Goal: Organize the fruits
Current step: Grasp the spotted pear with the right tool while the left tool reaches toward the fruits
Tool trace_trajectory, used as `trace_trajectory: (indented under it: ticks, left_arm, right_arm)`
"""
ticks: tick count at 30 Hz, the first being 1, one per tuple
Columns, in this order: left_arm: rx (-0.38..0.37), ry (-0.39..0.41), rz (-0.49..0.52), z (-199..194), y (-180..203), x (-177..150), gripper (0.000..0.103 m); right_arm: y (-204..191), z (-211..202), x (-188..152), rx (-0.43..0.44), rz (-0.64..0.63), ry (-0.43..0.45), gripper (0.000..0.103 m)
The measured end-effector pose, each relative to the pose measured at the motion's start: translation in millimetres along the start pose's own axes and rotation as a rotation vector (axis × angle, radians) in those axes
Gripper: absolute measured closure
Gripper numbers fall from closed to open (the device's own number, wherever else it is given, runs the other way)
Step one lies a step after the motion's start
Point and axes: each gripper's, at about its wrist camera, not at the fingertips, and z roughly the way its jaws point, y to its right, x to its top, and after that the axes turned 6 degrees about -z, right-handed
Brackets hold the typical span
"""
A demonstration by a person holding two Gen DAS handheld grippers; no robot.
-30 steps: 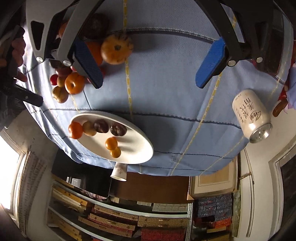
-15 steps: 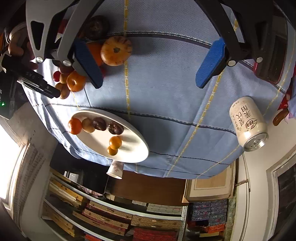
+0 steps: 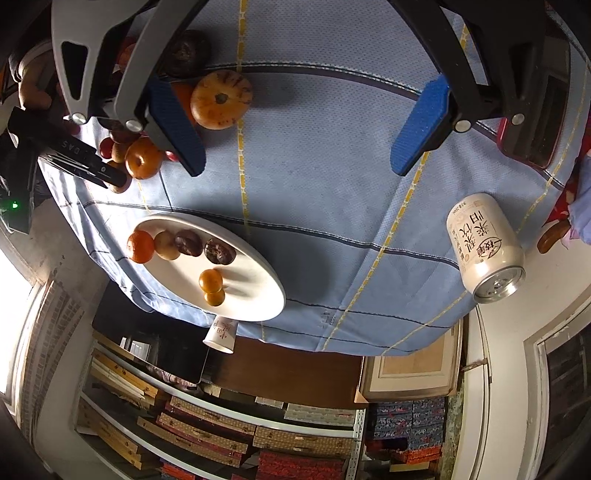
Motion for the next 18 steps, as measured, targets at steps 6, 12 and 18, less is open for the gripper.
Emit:
trace_trajectory:
  ticks: [6,12,18]
  left_arm:
    - [-0.008,-0.014,0.033,1,2,-3,0.005]
    - [-0.102,-0.056,0.226,-1,22,-21,0.006]
    - [-0.165,-0.135,0.267,7,27,-35,0.044]
  right_arm:
    - [3,-4,-2,0.011,0.021,0.018,0.058]
    - [17,-23,-4,0.019,0.095,0.067,0.058]
    - [16,-26,-2,0.033,0.099,0.071,0.058]
